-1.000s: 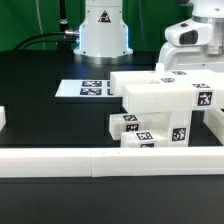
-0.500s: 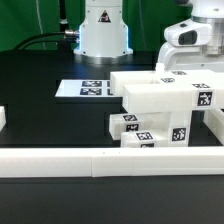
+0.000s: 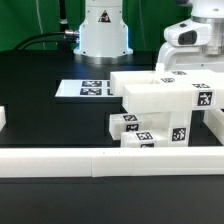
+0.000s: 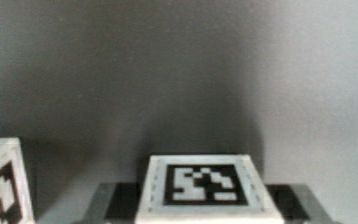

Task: Assemble chair

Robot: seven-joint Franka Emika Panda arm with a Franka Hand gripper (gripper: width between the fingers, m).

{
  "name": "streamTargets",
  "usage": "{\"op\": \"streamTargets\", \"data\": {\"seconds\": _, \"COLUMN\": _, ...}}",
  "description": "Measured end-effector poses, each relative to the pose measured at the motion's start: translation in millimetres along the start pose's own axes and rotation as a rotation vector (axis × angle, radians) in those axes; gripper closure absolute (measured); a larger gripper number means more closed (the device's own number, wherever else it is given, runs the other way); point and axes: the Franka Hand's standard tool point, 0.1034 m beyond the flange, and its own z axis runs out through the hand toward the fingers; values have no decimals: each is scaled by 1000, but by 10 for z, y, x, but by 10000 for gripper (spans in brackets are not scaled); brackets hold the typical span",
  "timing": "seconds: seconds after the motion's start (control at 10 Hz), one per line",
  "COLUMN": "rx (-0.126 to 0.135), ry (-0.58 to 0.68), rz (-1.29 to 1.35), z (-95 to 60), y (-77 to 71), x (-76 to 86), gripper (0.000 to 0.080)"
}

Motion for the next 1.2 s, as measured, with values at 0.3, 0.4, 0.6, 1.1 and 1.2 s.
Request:
{"op": "streamTargets", "data": {"seconds": 0.3, "rx": 17, "ry": -2, "rz": -4, "z": -297, "y": -38, "x": 22, "gripper": 527}}
{"op": "streamTargets", "data": {"seconds": 0.4, "rx": 22, "ry": -13, "rz": -9, "z": -422, "y": -16, "x": 29, "gripper": 527}}
{"op": "streamTargets", "data": {"seconds": 0.6, "rx": 44, "ry": -51, "rz": 3, "z": -834, "y": 93, "x": 149, "gripper": 527}}
{"op": "streamTargets", "data": {"seconds": 1.1, "rx": 53, "ry": -66, "rz": 11, "z": -978, "y": 173, "x": 264, "gripper": 527}}
{"op": "streamTargets", "data": {"seconds": 1.2, "rx": 62, "ry": -69, "rz": -3, "z": -1128, "y": 282, "x": 409, "gripper": 527}}
